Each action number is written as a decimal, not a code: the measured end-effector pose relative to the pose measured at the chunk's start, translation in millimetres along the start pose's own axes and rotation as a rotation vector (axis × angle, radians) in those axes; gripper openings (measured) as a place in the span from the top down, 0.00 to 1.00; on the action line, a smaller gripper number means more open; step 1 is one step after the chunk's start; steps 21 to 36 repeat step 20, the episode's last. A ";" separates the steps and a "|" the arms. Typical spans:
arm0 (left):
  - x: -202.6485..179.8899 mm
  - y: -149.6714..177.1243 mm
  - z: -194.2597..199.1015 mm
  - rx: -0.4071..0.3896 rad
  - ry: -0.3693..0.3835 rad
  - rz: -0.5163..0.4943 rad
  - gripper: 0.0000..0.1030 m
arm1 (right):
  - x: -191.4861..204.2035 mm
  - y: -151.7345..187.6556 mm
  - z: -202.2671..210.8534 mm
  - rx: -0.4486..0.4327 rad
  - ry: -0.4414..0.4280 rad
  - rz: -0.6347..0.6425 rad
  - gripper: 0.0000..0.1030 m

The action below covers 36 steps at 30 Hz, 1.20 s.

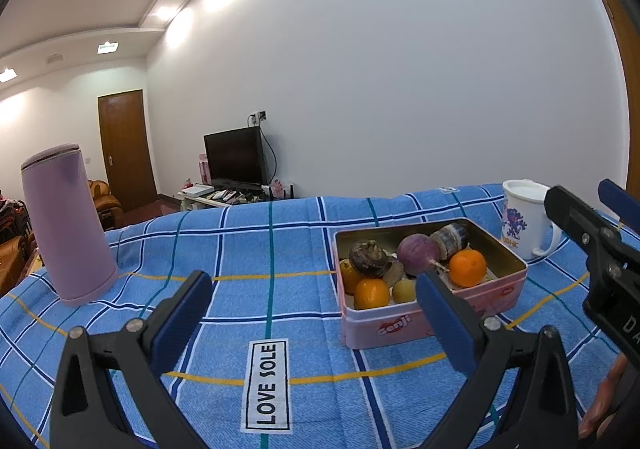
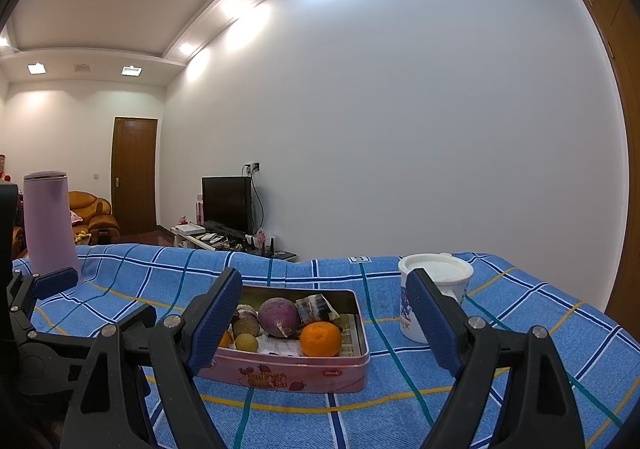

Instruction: Organize fruits

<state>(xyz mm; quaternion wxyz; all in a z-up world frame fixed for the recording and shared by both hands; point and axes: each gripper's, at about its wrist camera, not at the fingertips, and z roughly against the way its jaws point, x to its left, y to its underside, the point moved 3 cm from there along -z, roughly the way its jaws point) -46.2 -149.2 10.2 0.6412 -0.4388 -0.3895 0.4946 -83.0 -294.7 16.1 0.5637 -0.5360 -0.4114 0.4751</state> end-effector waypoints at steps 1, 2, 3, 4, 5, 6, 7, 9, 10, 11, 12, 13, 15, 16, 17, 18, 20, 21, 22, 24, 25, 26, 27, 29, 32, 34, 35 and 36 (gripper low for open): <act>0.1 -0.1 0.2 -0.002 0.001 -0.001 0.00 | 0.1 0.0 -0.7 0.002 0.000 0.000 0.17; 0.2 0.0 0.5 -0.002 0.002 -0.001 0.00 | 0.0 0.2 -1.0 0.003 0.001 0.000 0.17; 0.3 0.0 0.5 -0.003 0.004 -0.001 0.00 | -0.1 0.4 -1.2 0.003 0.001 0.000 0.17; 0.2 0.0 0.2 -0.002 0.005 -0.002 0.00 | -0.2 0.0 -1.5 0.003 0.001 0.000 0.17; 0.3 0.1 -0.1 -0.001 0.005 -0.001 0.00 | -0.3 0.1 -1.7 0.003 0.001 0.000 0.17; 0.6 0.2 -0.5 0.001 0.006 0.001 0.00 | -0.2 0.0 -1.6 0.003 0.000 0.000 0.17; 0.3 -0.1 -1.6 0.004 0.006 0.002 0.00 | -0.2 0.1 -1.7 0.004 0.001 0.000 0.17; 2.5 0.3 -3.2 0.014 0.004 0.011 0.00 | -0.3 0.4 -2.4 0.007 0.001 0.000 0.17; 3.0 0.5 -3.9 0.017 0.004 0.015 0.00 | -0.4 0.4 -2.5 0.008 0.001 -0.001 0.17; 3.3 0.6 -4.3 0.019 0.005 0.016 0.00 | -0.4 0.5 -3.2 0.010 0.001 -0.001 0.17; 3.0 0.6 -4.7 0.020 0.005 0.016 0.00 | -0.3 0.7 -3.3 0.012 0.002 -0.001 0.17; 2.7 0.8 -4.5 0.020 0.005 0.014 0.00 | -0.4 0.9 -3.7 0.014 0.003 -0.002 0.17; 1.5 0.7 -4.4 0.020 0.003 0.011 0.00 | -0.4 1.1 -4.2 0.016 0.005 -0.003 0.17; 1.4 0.9 -4.0 0.020 0.003 0.009 0.00 | -0.8 0.9 -5.3 0.017 0.006 -0.004 0.17; 1.2 0.6 -4.6 0.021 0.002 0.009 0.00 | -1.0 1.2 -5.5 0.019 0.007 -0.005 0.17; 1.5 0.8 -4.6 0.022 0.002 0.010 0.00 | -1.2 1.3 -5.7 0.020 0.008 -0.006 0.17; 1.5 0.4 -5.8 0.026 0.000 0.013 0.00 | -1.8 2.0 -6.9 0.026 0.008 -0.008 0.17; 1.5 0.4 -5.8 0.026 0.000 0.013 0.00 | -1.8 2.0 -6.9 0.026 0.008 -0.008 0.17; 1.5 0.4 -5.8 0.026 0.000 0.013 0.00 | -1.8 2.0 -6.9 0.026 0.008 -0.008 0.17; 1.5 0.4 -5.8 0.026 0.000 0.013 0.00 | -1.8 2.0 -6.9 0.026 0.008 -0.008 0.17; 1.5 0.4 -5.8 0.026 0.000 0.013 0.00 | -1.8 2.0 -6.9 0.026 0.008 -0.008 0.17; 1.5 0.4 -5.8 0.026 0.000 0.013 0.00 | -1.8 2.0 -6.9 0.026 0.008 -0.008 0.17; 1.5 0.4 -5.8 0.026 0.000 0.013 0.00 | -1.8 2.0 -6.9 0.026 0.008 -0.008 0.17; 1.5 0.4 -5.8 0.026 0.000 0.013 0.00 | -1.8 2.0 -6.9 0.026 0.008 -0.008 0.17; 1.5 0.4 -5.8 0.026 0.000 0.013 0.00 | -1.8 2.0 -6.9 0.026 0.008 -0.008 0.17; 1.5 0.4 -5.8 0.026 0.000 0.013 0.00 | -1.8 2.0 -6.9 0.026 0.008 -0.008 0.17; 1.5 0.4 -5.8 0.026 0.000 0.013 0.00 | -1.8 2.0 -6.9 0.026 0.008 -0.008 0.17; 1.5 0.4 -5.8 0.026 0.000 0.013 0.00 | -1.8 2.0 -6.9 0.026 0.008 -0.008 0.17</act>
